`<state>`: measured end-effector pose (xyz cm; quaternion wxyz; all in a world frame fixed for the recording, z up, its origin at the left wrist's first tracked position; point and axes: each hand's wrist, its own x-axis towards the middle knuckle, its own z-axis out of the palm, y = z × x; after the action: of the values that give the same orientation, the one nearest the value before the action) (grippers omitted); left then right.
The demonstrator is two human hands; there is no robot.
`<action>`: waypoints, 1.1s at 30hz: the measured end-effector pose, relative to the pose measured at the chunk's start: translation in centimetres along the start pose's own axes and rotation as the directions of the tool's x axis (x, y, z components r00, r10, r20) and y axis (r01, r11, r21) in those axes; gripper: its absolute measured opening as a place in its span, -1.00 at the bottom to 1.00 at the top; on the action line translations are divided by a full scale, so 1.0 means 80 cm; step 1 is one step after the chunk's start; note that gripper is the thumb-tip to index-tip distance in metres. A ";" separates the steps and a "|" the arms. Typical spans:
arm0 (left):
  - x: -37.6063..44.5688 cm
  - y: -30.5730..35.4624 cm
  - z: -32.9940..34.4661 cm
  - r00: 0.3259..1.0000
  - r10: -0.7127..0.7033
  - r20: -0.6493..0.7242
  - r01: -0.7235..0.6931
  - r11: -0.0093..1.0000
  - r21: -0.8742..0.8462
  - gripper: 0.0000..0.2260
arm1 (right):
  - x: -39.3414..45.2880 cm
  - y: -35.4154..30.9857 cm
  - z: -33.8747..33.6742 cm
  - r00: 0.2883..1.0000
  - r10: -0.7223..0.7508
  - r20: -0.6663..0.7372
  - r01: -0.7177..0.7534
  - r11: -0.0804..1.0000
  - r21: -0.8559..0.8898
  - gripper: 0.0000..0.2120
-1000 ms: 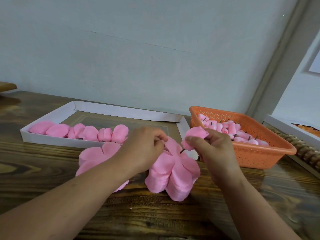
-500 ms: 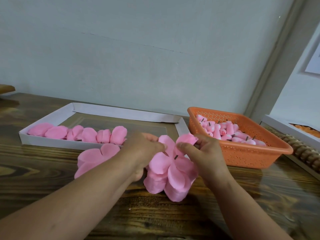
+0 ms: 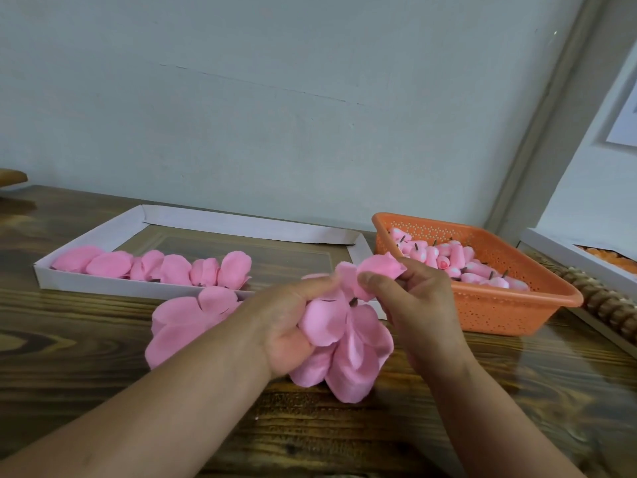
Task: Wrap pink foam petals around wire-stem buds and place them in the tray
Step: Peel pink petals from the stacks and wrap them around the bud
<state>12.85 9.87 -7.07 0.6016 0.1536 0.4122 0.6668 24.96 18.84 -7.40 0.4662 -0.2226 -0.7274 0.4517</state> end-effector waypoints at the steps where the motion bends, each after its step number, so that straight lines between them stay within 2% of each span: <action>1: -0.001 -0.003 0.001 1.000 0.001 -0.011 -0.001 1.000 -0.013 -0.71 | -0.001 -0.001 0.001 1.000 -0.009 0.009 0.009 1.000 -0.006 -0.87; 4: -0.001 -0.007 0.002 0.992 0.033 -0.118 -0.025 0.998 0.064 -0.79 | -0.003 -0.003 0.002 0.999 -0.031 0.033 0.033 0.998 -0.056 -0.83; 6: -0.002 -0.008 -0.002 0.985 0.085 -0.152 -0.061 0.986 0.155 -0.76 | -0.002 -0.006 -0.001 0.998 -0.053 0.019 0.054 0.996 -0.074 -0.84; 10: -0.010 -0.009 -0.005 0.986 0.151 -0.068 -0.124 0.947 0.297 -0.63 | 0.002 -0.010 -0.012 0.993 -0.107 -0.040 0.102 0.989 -0.106 -0.98; 13: -0.016 -0.013 0.000 0.976 0.211 -0.052 -0.180 0.920 0.349 -0.70 | 0.000 -0.014 -0.010 0.993 -0.112 -0.027 0.109 0.988 -0.105 -0.97; 15: -0.019 -0.015 0.003 0.980 0.195 -0.043 -0.176 0.945 0.276 -0.77 | -0.001 -0.016 -0.009 0.993 -0.118 -0.022 0.115 0.989 -0.089 -0.87; 17: -0.022 -0.017 0.007 0.993 0.114 0.045 -0.118 0.985 0.122 -0.78 | -0.002 -0.015 -0.008 0.991 -0.132 -0.037 0.128 0.988 -0.083 -0.78; 19: -0.024 -0.018 0.009 0.992 0.049 0.113 -0.049 0.999 -0.006 -0.80 | -0.003 -0.013 -0.006 0.989 -0.147 -0.033 0.144 0.985 -0.091 -0.80; 21: -0.022 -0.021 0.010 0.994 0.007 0.109 0.001 0.997 -0.075 -0.81 | -0.005 -0.013 -0.002 0.988 -0.155 -0.013 0.153 0.983 -0.106 -0.85; 25: -0.017 -0.022 0.009 0.998 -0.027 -0.058 0.018 0.989 -0.149 -0.80 | -0.006 -0.017 -0.005 0.983 -0.182 -0.040 0.179 0.981 -0.071 -0.87; 28: -0.021 -0.017 0.008 0.999 -0.019 -0.049 0.010 0.985 -0.174 -0.76 | -0.004 -0.022 -0.011 0.984 -0.167 -0.068 0.167 0.986 -0.007 -0.88; 33: -0.024 -0.013 0.009 0.995 0.050 -0.086 -0.060 0.991 -0.119 -0.80 | -0.008 -0.031 -0.008 0.984 -0.178 0.019 0.178 0.984 0.001 -0.88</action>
<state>14.48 8.27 -6.80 0.5737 0.1005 0.3912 0.7126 26.06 17.38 -5.46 0.4975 -0.1526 -0.7490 0.4100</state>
